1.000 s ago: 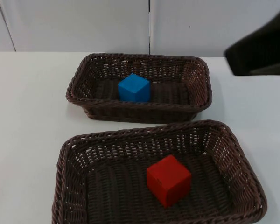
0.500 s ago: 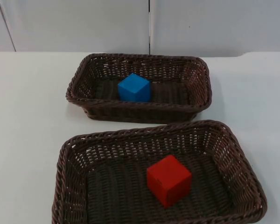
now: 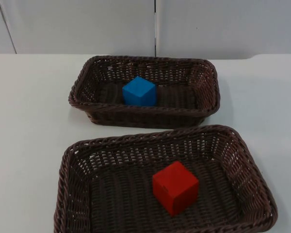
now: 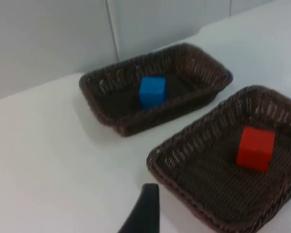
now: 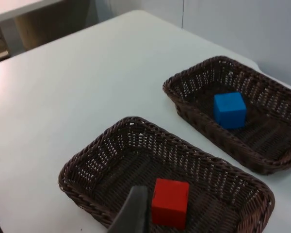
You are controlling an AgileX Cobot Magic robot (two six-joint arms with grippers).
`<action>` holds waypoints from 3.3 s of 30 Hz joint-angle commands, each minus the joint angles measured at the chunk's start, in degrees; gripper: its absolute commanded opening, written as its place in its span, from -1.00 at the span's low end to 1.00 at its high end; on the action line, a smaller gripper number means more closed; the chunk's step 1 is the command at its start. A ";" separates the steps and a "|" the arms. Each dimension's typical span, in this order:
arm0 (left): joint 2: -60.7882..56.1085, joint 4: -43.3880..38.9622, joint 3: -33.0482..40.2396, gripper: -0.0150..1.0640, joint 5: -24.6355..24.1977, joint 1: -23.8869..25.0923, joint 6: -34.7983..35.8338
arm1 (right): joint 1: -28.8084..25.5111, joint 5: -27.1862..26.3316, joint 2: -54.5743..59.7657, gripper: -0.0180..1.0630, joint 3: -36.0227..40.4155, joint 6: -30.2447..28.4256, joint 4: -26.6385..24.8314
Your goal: Pick up one cube with the left hand and place it into the upper basket. Pick up one cube with the right hand and place it into the lower basket.
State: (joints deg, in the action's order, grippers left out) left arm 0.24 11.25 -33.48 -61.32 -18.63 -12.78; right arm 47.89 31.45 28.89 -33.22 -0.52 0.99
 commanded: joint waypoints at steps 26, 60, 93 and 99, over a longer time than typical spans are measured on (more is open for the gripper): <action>-0.24 -1.81 4.93 0.57 -0.51 -0.17 2.79 | 0.13 21.50 -23.13 0.61 0.40 1.32 0.41; -0.24 -1.81 4.91 0.57 -0.61 -0.17 2.79 | 0.13 30.42 -28.89 0.61 3.77 0.52 0.23; -0.24 -1.61 4.91 0.98 -0.61 0.22 2.79 | 0.13 30.31 -28.89 0.99 3.77 1.28 -0.18; -0.24 -1.51 4.91 0.98 -0.61 2.51 2.79 | 0.13 30.32 -28.89 0.99 3.77 1.28 -0.02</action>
State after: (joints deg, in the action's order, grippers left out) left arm 0.24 9.62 -28.72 -62.21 -16.37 -10.44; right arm 47.90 62.13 0.22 -29.62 0.59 1.10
